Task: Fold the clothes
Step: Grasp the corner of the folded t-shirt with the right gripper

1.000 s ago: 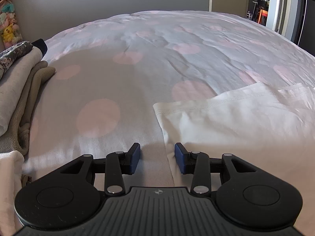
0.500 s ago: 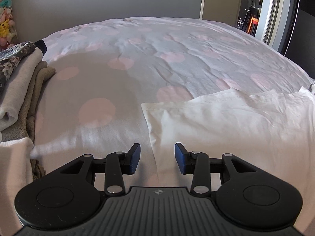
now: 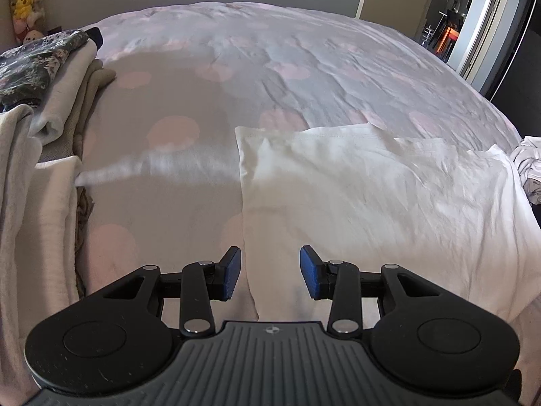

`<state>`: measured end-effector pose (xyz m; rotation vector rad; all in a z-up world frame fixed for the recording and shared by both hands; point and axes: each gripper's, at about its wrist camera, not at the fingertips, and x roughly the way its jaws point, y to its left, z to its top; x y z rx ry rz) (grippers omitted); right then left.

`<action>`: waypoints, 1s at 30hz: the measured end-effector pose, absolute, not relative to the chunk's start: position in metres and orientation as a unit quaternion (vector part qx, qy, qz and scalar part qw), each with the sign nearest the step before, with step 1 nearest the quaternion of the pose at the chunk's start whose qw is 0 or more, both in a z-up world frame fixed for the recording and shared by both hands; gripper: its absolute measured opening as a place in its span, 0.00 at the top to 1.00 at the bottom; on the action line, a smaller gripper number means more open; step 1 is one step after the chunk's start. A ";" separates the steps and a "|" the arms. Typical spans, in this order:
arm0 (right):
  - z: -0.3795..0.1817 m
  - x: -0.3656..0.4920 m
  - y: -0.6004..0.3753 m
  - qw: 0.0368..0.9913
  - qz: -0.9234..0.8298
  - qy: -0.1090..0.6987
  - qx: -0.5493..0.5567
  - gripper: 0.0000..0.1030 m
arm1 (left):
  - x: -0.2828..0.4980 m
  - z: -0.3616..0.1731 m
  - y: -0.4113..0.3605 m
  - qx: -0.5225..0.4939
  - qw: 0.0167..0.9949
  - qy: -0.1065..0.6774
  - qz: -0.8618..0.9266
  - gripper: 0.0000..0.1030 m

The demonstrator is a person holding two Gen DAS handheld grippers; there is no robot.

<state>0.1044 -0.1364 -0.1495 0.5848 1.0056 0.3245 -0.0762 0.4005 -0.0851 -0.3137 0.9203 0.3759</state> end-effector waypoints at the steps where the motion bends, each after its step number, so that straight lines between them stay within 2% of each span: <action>1: -0.147 0.105 -0.138 0.824 0.151 0.473 0.274 0.89 | -0.078 -0.083 0.399 -0.154 0.864 0.445 0.179 0.65; 7: -0.140 0.103 -0.145 0.833 0.164 0.465 0.251 0.89 | -0.080 -0.086 0.384 -0.175 0.835 0.500 0.151 0.67; 13: -0.152 0.104 -0.143 0.833 0.154 0.463 0.262 0.89 | -0.099 -0.117 0.379 -0.172 0.791 0.570 0.143 0.70; 15: -0.155 0.105 -0.142 0.833 0.148 0.462 0.265 0.89 | -0.104 -0.130 0.379 -0.170 0.778 0.587 0.145 0.75; 18: -0.158 0.104 -0.142 0.833 0.145 0.459 0.271 0.88 | -0.107 -0.138 0.380 -0.169 0.772 0.593 0.152 0.77; 20: -0.159 0.103 -0.145 0.832 0.145 0.456 0.281 0.83 | -0.107 -0.135 0.379 -0.157 0.769 0.598 0.163 0.77; 22: -0.160 0.103 -0.149 0.828 0.147 0.453 0.297 0.75 | -0.108 -0.129 0.377 -0.131 0.768 0.600 0.181 0.71; 25: -0.163 0.104 -0.154 0.820 0.148 0.450 0.321 0.64 | -0.114 -0.117 0.380 -0.147 0.781 0.578 0.185 0.71; 30: -0.174 0.111 -0.150 0.802 0.155 0.456 0.352 0.61 | -0.113 -0.103 0.381 -0.191 0.809 0.529 0.172 0.71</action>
